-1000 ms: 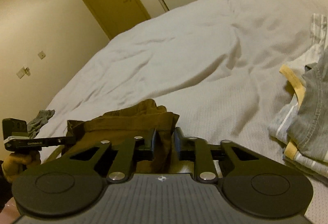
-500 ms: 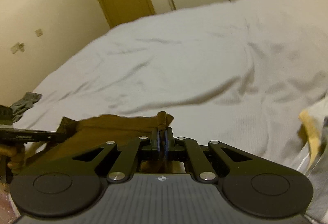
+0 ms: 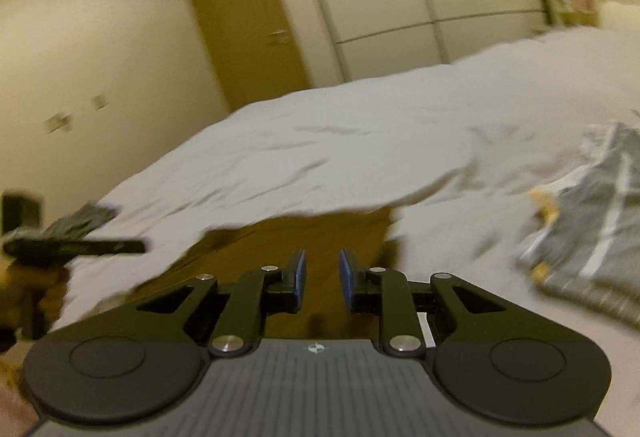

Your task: Fold clothes

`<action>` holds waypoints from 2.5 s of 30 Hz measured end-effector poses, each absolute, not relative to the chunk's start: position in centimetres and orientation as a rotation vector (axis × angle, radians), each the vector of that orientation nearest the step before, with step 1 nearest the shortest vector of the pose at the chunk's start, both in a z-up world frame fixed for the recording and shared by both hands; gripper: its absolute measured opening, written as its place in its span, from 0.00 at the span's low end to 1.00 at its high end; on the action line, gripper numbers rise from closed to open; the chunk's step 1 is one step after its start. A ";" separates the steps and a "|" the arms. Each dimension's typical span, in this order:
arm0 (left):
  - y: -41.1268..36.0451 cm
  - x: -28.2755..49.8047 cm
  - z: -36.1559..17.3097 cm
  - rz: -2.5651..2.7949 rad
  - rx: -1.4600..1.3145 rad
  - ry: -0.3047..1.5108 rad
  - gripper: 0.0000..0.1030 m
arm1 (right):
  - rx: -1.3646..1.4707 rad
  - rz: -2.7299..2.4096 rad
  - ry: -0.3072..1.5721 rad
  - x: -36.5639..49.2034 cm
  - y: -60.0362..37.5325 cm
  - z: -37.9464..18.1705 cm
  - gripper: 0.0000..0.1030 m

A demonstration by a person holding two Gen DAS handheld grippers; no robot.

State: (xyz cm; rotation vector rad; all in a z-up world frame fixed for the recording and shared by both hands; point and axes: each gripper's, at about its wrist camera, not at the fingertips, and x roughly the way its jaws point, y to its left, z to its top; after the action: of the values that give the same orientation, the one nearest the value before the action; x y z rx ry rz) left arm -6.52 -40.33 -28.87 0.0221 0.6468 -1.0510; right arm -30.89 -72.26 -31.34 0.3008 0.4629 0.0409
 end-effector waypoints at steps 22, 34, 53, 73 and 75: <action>-41.4 -11.7 -30.7 -0.992 0.314 0.530 0.10 | 0.078 -0.053 0.520 -32.8 -70.9 -32.1 0.12; -46.7 -10.4 -33.6 -1.062 0.378 0.604 0.21 | -0.063 -0.084 0.618 -25.7 -71.9 -35.0 0.10; -48.7 2.7 -33.6 -0.936 0.125 0.786 0.12 | 0.371 -0.061 0.633 -16.9 -80.5 -34.7 0.22; -44.4 -0.3 -30.4 -0.816 0.148 0.611 0.15 | 0.185 -0.136 0.535 -22.0 -76.8 -30.9 0.19; -43.8 -2.5 -29.7 -0.862 0.145 0.586 0.15 | 0.143 -0.077 0.504 -24.3 -74.0 -30.2 0.19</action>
State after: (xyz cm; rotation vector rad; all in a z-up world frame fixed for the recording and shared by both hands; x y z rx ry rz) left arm -2.49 -43.82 -29.74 0.1449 0.5862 -0.8620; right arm -24.28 -73.99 -30.16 0.1430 0.5040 -0.0769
